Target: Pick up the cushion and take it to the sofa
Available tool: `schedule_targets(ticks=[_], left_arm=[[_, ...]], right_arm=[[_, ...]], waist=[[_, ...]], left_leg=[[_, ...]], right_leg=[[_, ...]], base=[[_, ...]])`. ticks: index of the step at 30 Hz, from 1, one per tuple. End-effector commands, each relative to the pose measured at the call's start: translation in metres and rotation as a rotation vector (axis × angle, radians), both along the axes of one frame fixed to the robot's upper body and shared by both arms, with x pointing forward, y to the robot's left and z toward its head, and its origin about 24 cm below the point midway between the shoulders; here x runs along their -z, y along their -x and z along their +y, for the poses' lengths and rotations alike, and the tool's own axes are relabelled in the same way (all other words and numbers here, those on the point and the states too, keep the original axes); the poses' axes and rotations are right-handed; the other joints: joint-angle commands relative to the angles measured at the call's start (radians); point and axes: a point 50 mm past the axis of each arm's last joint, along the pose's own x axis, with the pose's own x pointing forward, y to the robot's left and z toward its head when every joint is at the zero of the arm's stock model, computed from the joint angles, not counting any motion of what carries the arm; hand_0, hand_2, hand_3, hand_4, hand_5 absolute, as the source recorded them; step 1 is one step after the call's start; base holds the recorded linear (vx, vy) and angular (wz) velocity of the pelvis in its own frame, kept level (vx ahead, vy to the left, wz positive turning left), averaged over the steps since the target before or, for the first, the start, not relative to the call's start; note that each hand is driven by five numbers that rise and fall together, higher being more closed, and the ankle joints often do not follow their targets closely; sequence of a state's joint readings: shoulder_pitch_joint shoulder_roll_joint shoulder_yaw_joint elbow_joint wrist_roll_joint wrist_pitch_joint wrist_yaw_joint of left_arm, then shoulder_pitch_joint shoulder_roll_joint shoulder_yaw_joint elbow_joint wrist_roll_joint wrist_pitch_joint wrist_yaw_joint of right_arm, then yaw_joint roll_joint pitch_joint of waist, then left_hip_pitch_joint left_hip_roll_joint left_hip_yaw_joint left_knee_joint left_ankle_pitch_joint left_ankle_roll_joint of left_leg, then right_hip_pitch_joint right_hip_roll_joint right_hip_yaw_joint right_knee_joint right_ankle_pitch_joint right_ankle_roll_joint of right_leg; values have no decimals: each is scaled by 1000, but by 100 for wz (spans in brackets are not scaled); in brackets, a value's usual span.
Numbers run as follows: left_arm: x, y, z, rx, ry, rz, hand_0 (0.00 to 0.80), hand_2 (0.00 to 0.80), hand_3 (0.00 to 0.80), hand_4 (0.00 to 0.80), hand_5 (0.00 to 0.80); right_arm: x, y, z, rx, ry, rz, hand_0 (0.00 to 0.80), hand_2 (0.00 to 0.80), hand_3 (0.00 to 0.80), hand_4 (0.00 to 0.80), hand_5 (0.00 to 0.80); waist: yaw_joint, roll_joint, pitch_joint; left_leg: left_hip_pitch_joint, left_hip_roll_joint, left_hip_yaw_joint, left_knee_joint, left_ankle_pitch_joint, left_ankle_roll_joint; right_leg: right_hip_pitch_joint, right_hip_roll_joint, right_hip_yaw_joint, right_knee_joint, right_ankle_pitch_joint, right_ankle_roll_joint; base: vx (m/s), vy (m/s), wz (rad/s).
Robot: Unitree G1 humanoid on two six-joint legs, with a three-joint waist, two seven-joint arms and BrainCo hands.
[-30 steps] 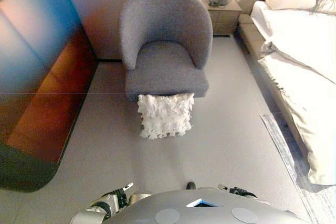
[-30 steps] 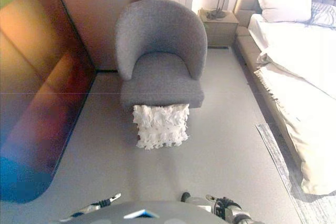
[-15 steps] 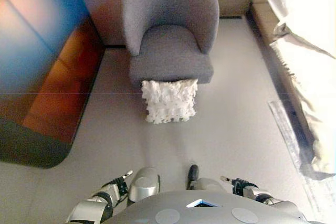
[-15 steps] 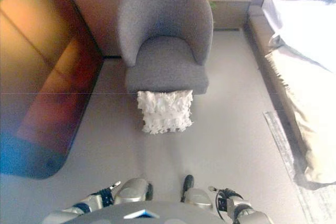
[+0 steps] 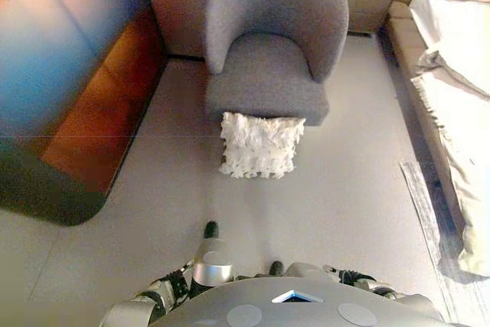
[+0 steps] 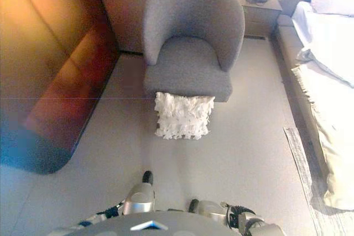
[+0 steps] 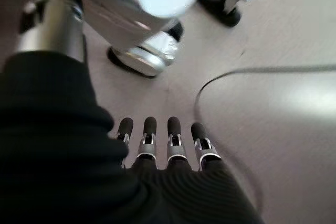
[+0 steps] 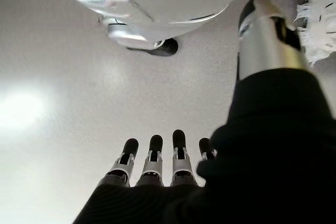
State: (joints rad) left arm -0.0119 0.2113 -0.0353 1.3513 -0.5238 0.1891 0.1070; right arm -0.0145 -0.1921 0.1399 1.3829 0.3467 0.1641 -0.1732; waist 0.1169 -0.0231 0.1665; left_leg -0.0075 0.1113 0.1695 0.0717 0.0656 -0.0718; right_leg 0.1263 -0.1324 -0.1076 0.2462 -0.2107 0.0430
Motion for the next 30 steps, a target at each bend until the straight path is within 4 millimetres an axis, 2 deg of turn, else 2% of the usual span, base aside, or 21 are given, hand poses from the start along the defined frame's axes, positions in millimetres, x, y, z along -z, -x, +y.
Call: schedule_targets(ticks=[1,3,4,5,7,9,11,12,13,14,15,18,20,22,25,26,29,30], left_arm=[[2,7,-3,20,14,-1,0,0,0,0,0],[-2,-2,7,52,-6,-20,0,0,0,0,0],[-3,-6,11,74,-18,-18,0,0,0,0,0],[-4,-9,14,95,-34,-15,0,0,0,0,0],[-7,-19,18,128,-49,-21,0,0,0,0,0],[-8,-29,18,170,-50,-37,0,0,0,0,0],[-10,-41,16,167,-48,-61,0,0,0,0,0],[-11,-45,15,174,-47,-66,0,0,0,0,0],[-11,-47,14,185,-44,-67,0,0,0,0,0],[-11,-48,11,203,-34,-63,0,0,0,0,0],[-10,-48,9,212,-31,-62,0,0,0,0,0],[-9,-47,4,205,-29,-55,0,0,0,0,0],[-9,-50,0,185,-33,-72,0,0,0,0,0],[-8,-52,-2,161,-39,-85,0,0,0,0,0],[-9,-49,2,120,-71,-80,0,0,0,0,0],[-9,-47,5,118,-83,-71,0,0,0,0,0],[-8,-37,9,148,-110,-22,0,0,0,0,0],[-8,-34,11,147,-119,-6,0,0,0,0,0]], right_arm=[[-2,-2,-9,22,42,-23,0,0,0,0,0],[-2,-4,-6,23,40,-42,0,0,0,0,0],[-2,-6,-5,29,29,-57,0,0,0,0,0],[-2,-11,-3,22,12,-82,0,0,0,0,0],[-2,-21,2,5,-11,-115,0,0,0,0,0],[-3,-30,5,46,-28,-140,0,0,0,0,0],[-6,-44,6,81,-35,-182,0,0,0,0,0],[-6,-48,6,91,-36,-198,0,0,0,0,0],[-7,-50,5,103,-36,-215,0,0,0,0,0],[-8,-54,3,122,-31,-242,0,0,0,0,0],[-9,-56,1,132,-28,-260,0,0,0,0,0],[-12,-59,-8,161,-26,-310,0,0,0,0,0],[-13,-59,-11,158,-25,-326,0,0,0,0,0],[-13,-57,-11,146,-35,-328,0,0,0,0,0],[-10,-50,-8,117,-44,-306,0,0,0,0,0],[-10,-48,-6,102,-38,-296,0,0,0,0,0],[-8,-39,-6,98,-22,-263,0,0,0,0,0],[-7,-37,-7,107,-24,-256,0,0,0,0,0]], waist=[[12,-14,-74],[13,-33,-92],[14,-31,-101],[10,-33,-105],[0,-30,-110],[0,-23,-103],[-3,-6,-82],[-8,0,-74],[-17,0,-68],[-30,5,-59],[-38,9,-52],[-74,-4,-48],[-89,-17,-48],[-99,-20,-48],[-102,-28,-50],[-101,-31,-53],[-110,-45,-71],[-115,-48,-72]], left_leg=[[-191,-28,-71,3,59,45],[-174,-73,-78,-3,30,85],[-168,-81,-86,-9,23,96],[-150,-95,-91,-17,13,104],[-129,-106,-94,-32,5,109],[-121,-110,-77,-32,-3,105],[-92,-99,-42,-34,-13,91],[-77,-92,-31,-37,-16,85],[-54,-93,-28,-43,-32,72],[-41,-87,-14,-41,-36,64],[-42,-80,5,-35,-26,66],[-22,-84,40,-5,-51,52],[-10,-88,65,34,-92,45],[6,-84,73,71,-139,47],[33,-62,51,90,-179,41],[43,-51,36,85,-184,36],[64,-22,-27,90,-204,39],[75,-7,-41,99,-207,30]], right_leg=[[123,27,-19,140,79,57],[86,19,-20,219,159,98],[63,31,-15,236,187,104],[15,22,-11,250,223,105],[-32,24,-23,200,201,97],[-53,8,-80,107,166,80],[-97,-31,-155,25,168,71],[-108,-34,-169,-7,171,67],[-113,-39,-167,-41,160,72],[-128,-41,-163,-81,181,74],[-139,-38,-165,-114,215,70],[-148,-52,-132,-226,300,90],[-145,-93,-139,-308,375,113],[-165,-147,-131,-331,416,125],[-190,-228,-110,-333,473,155],[-180,-234,-103,-333,479,160],[-152,-197,-46,-323,441,157],[-151,-182,-37,-308,421,153]], base=[[528,187,-4],[488,154,8],[440,108,14],[391,73,19],[346,31,20],[243,-8,7],[105,-45,-16],[140,-62,-41],[173,-49,-37],[135,-35,-23],[102,-17,-17],[198,-47,-17],[241,-134,-15],[279,-206,-12],[314,-343,-14],[313,-382,-11],[347,-405,2],[316,-359,32]])
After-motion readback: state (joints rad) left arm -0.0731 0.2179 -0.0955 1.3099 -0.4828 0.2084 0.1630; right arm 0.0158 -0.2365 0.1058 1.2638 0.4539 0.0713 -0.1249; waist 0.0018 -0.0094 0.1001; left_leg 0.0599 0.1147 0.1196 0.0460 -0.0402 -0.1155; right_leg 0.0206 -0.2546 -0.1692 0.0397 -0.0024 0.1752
